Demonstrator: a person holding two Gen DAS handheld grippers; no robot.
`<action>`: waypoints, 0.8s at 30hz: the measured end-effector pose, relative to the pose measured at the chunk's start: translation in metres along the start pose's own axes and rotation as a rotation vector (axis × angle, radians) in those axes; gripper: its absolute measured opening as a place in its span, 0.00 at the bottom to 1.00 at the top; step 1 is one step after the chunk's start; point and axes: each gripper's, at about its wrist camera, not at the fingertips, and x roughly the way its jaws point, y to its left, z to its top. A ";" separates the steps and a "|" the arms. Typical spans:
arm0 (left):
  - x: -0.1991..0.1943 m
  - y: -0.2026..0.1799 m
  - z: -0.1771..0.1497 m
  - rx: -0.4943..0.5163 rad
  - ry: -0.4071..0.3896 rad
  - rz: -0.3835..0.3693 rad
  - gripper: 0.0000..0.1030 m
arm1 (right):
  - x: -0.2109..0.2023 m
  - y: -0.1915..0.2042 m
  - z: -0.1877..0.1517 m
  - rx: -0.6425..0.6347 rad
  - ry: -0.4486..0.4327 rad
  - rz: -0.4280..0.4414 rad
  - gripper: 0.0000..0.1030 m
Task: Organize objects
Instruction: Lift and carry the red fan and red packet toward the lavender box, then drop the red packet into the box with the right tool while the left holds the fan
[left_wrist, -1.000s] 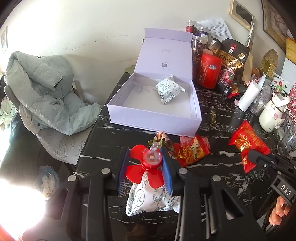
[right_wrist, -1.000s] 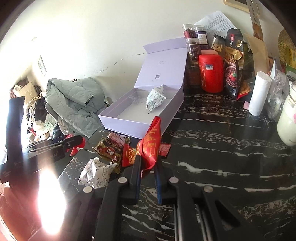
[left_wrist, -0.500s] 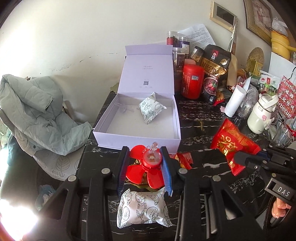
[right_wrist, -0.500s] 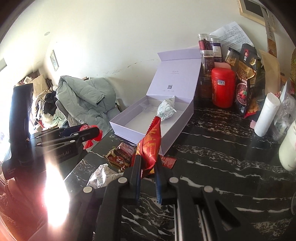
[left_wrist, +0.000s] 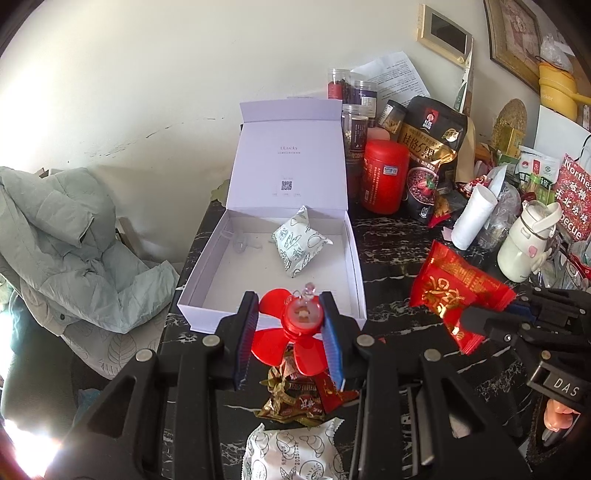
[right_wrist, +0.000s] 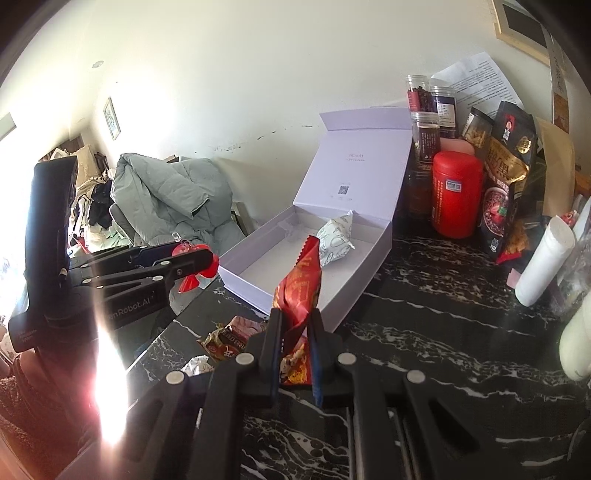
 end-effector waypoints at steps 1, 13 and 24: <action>0.002 0.001 0.002 -0.002 -0.001 -0.003 0.31 | 0.002 -0.001 0.004 -0.004 -0.005 -0.002 0.12; 0.029 0.018 0.039 -0.016 -0.026 -0.013 0.31 | 0.027 -0.002 0.051 -0.045 -0.038 0.019 0.12; 0.053 0.027 0.083 -0.005 -0.071 -0.007 0.31 | 0.050 -0.010 0.095 -0.086 -0.081 0.030 0.09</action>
